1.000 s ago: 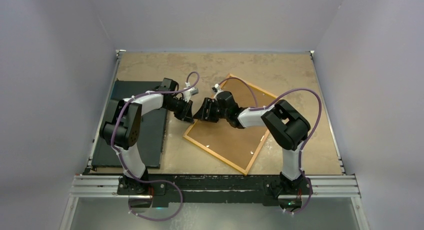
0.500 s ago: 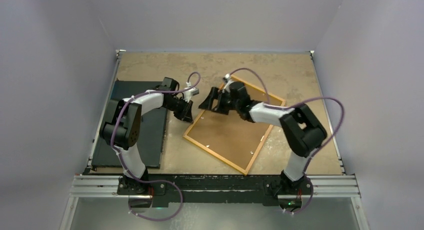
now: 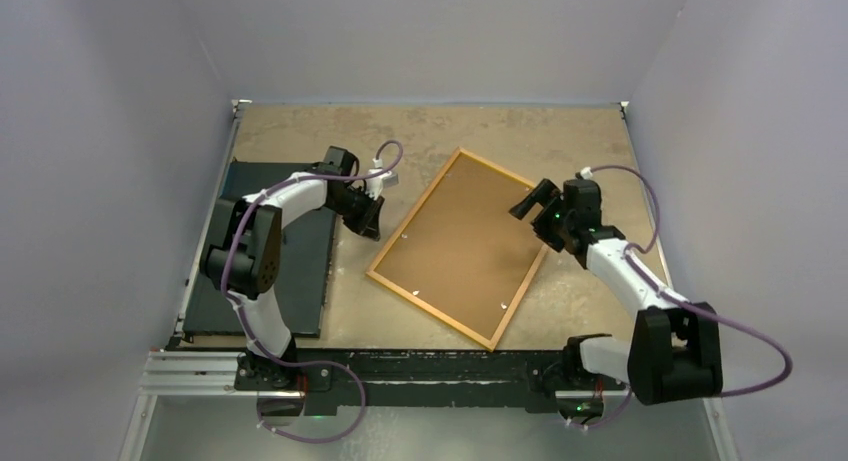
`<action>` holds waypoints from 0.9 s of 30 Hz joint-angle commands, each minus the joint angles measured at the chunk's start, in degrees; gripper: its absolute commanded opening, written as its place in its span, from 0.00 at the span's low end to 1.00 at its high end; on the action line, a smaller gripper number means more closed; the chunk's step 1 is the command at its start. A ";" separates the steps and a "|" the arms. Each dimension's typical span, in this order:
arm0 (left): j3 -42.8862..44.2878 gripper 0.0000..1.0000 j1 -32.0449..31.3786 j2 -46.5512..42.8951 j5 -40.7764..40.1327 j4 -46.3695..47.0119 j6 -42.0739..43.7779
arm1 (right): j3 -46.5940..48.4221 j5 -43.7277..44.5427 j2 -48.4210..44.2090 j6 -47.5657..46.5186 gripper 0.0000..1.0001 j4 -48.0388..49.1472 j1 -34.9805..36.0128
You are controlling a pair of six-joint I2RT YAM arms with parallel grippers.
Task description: Put the photo into the frame
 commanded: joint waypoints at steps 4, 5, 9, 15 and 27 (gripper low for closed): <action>-0.11 0.06 0.04 1.68 -3.97 1.76 5.46 | -2.81 13.13 -5.87 0.97 0.99 -9.25 -5.29; -0.55 0.06 -0.09 1.44 -4.32 1.82 5.99 | -2.68 13.42 -5.05 0.90 0.99 -9.16 -5.66; -1.87 0.06 -0.50 0.60 -3.80 1.51 6.43 | -3.17 11.72 -1.42 0.68 0.99 -7.38 -6.07; -4.76 0.05 -3.79 -0.91 -2.00 2.23 6.31 | -3.62 4.62 4.49 -1.10 0.99 -0.02 -6.04; -6.88 0.05 -10.56 0.23 1.73 3.10 5.24 | 15.65 -0.91 21.78 -2.84 0.99 4.41 -5.52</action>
